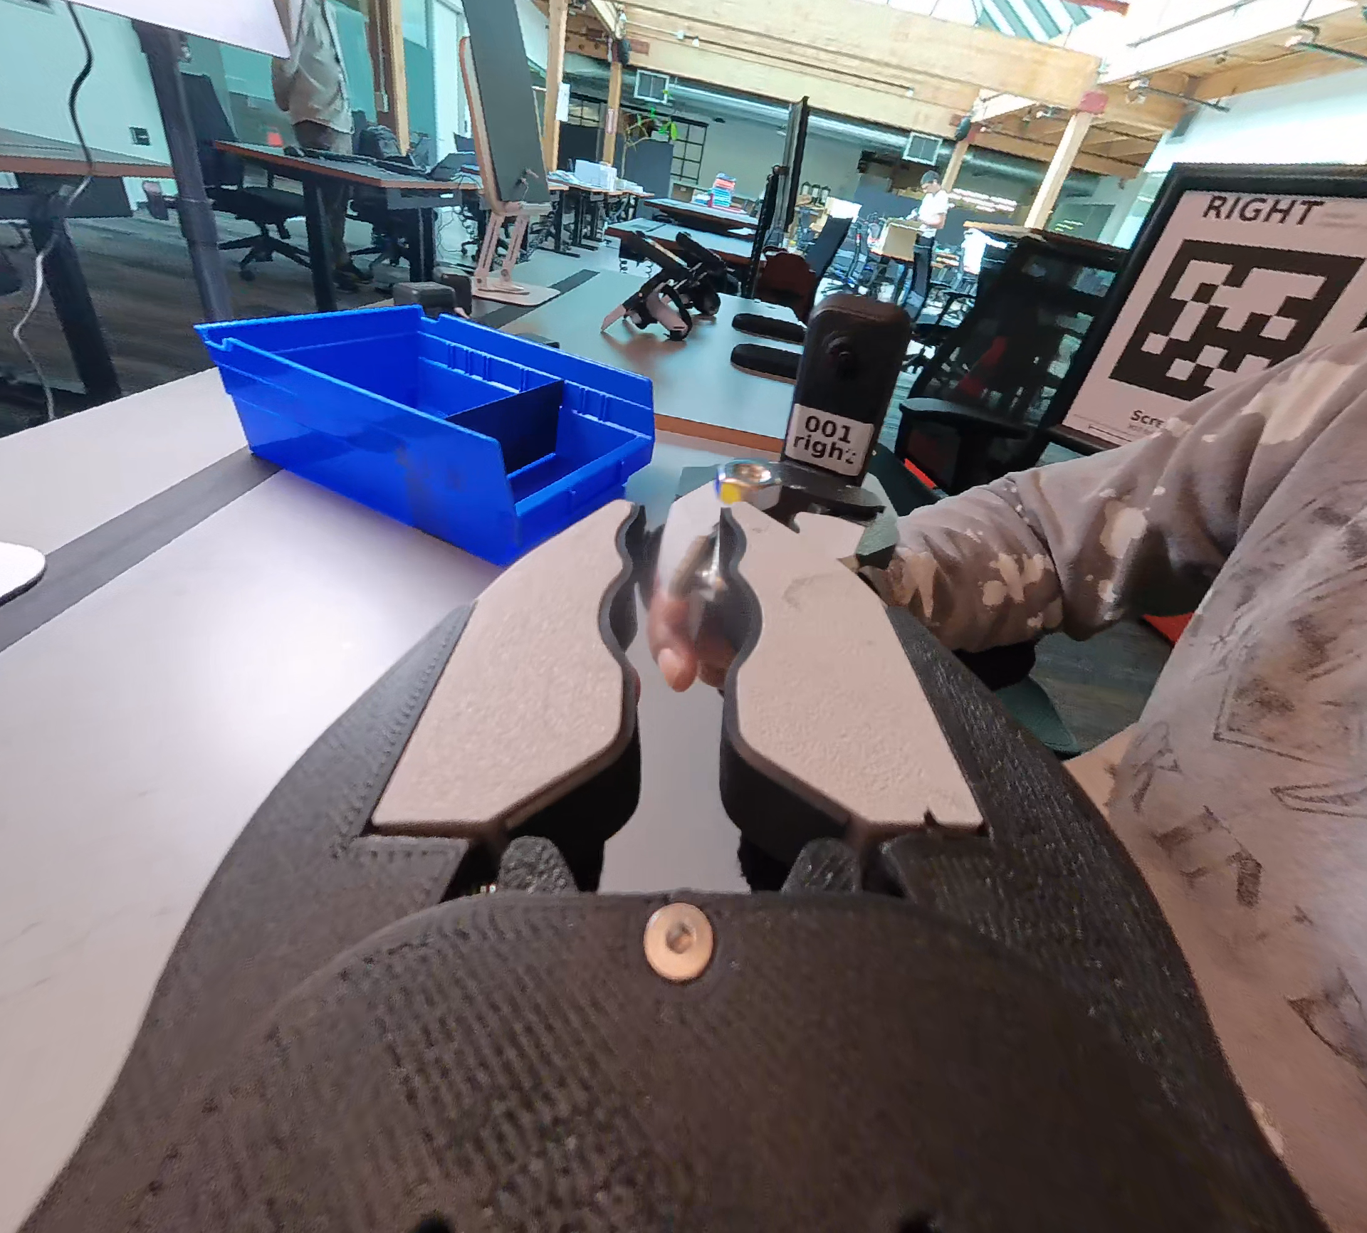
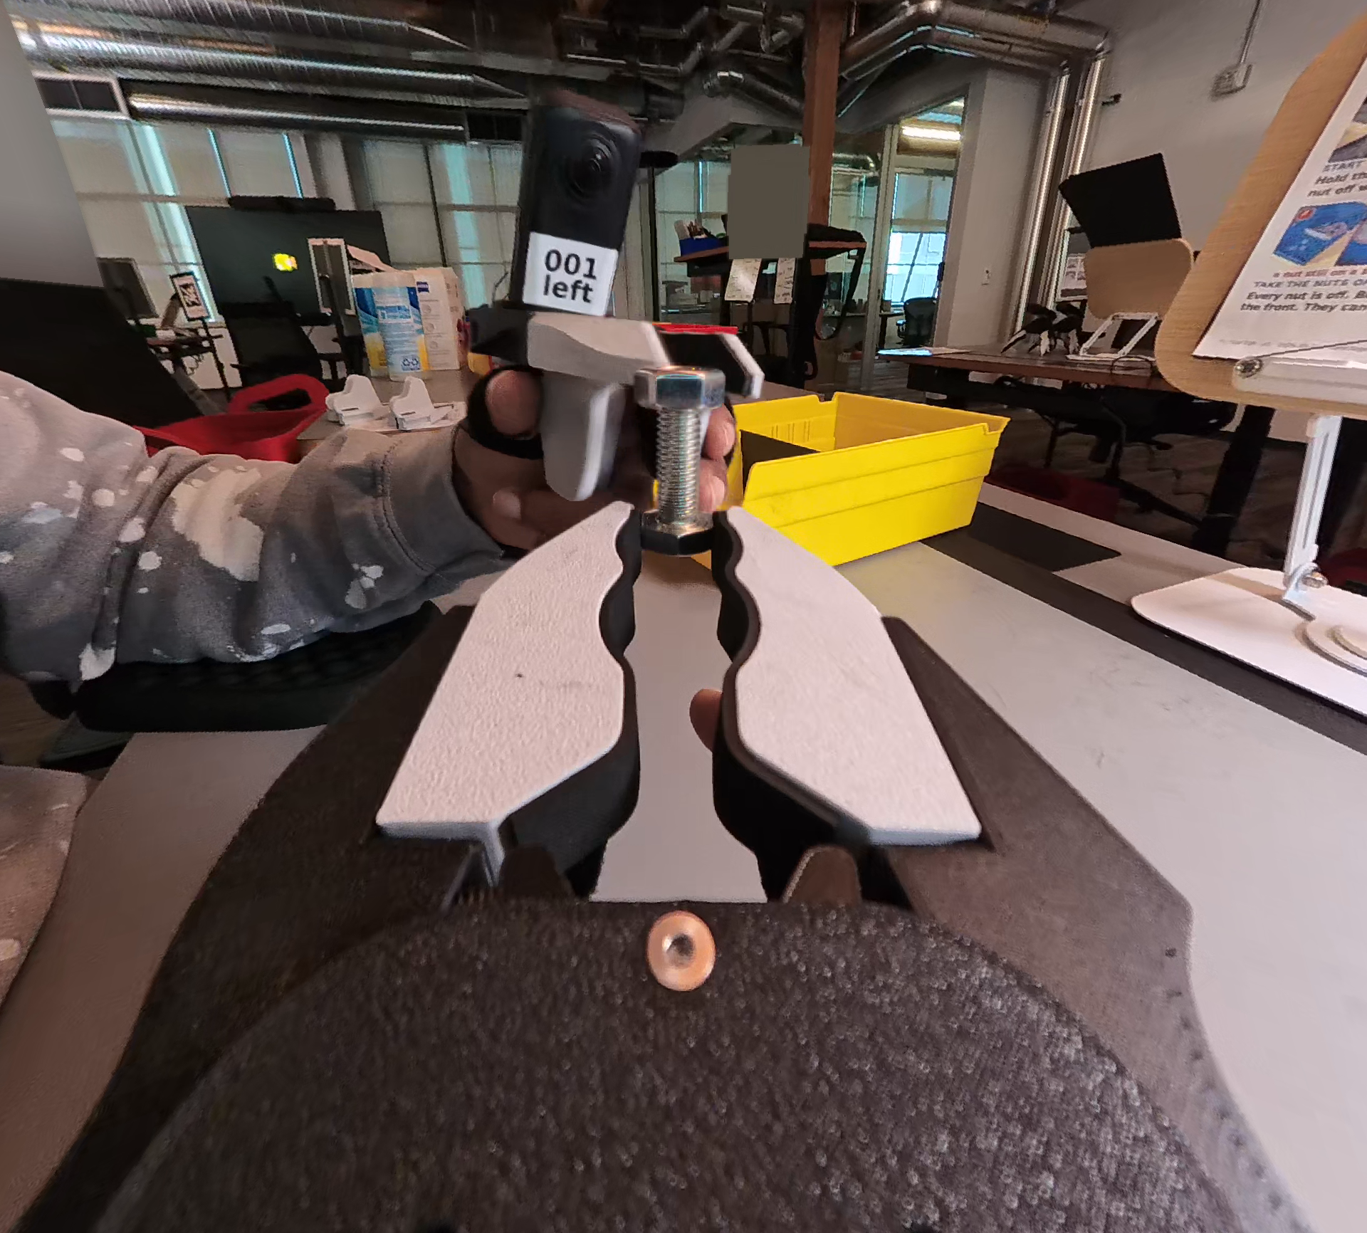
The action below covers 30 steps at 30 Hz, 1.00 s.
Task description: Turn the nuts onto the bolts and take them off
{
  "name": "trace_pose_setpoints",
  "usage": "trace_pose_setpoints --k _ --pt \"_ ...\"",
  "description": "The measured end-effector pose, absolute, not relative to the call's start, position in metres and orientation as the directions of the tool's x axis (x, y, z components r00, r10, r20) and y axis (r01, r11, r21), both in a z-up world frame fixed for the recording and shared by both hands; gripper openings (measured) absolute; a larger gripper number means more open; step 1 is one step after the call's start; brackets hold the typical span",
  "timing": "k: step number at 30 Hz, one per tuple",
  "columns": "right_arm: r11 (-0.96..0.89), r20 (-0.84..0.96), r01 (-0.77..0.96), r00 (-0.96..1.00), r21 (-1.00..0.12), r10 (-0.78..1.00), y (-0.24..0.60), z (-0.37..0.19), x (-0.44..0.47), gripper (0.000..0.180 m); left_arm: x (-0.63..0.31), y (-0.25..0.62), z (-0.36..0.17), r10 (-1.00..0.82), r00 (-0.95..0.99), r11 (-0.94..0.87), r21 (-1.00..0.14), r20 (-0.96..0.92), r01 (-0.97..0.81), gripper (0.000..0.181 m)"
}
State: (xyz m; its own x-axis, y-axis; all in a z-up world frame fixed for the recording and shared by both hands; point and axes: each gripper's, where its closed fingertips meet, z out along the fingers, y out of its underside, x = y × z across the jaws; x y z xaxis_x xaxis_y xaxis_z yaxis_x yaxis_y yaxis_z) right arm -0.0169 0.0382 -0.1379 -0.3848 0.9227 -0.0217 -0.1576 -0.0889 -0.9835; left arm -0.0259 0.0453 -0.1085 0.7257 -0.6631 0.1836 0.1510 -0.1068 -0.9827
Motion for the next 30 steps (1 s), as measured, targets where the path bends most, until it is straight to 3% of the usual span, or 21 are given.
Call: trace_pose_setpoints --k 7,10,24,25,26,30 --pt "-0.072 -0.018 -0.136 -0.365 -0.988 0.931 0.039 -0.143 -0.02 0.018 -0.011 0.048 -0.114 -0.663 0.735 -0.112 -0.99 0.138 0.086 0.025" --pt "-0.101 -0.031 -0.163 -0.382 -0.981 0.924 0.042 -0.137 -0.016 0.018 -0.031 0.054 -0.118 -0.594 0.793 -0.116 -0.989 0.139 0.087 0.011" --pt "-0.117 -0.04 -0.176 -0.389 -0.977 0.92 0.033 -0.126 -0.026 0.018 -0.026 0.043 -0.104 -0.682 0.713 -0.119 -0.987 0.159 0.107 0.03" --pt "-0.124 -0.043 -0.187 -0.387 -0.974 0.921 0.035 -0.123 -0.026 0.018 -0.032 0.043 -0.104 -0.671 0.723 -0.12 -0.987 0.163 0.111 0.028" --pt "-0.134 -0.044 -0.2 -0.397 -0.971 0.917 0.035 -0.12 -0.026 0.018 -0.042 0.045 -0.103 -0.636 0.754 -0.111 -0.986 0.165 0.123 0.015" --pt "-0.112 -0.022 -0.211 -0.387 -0.971 0.922 0.033 -0.112 -0.033 0.018 -0.043 0.036 -0.089 -0.677 0.716 -0.084 -0.984 0.171 0.157 0.024"
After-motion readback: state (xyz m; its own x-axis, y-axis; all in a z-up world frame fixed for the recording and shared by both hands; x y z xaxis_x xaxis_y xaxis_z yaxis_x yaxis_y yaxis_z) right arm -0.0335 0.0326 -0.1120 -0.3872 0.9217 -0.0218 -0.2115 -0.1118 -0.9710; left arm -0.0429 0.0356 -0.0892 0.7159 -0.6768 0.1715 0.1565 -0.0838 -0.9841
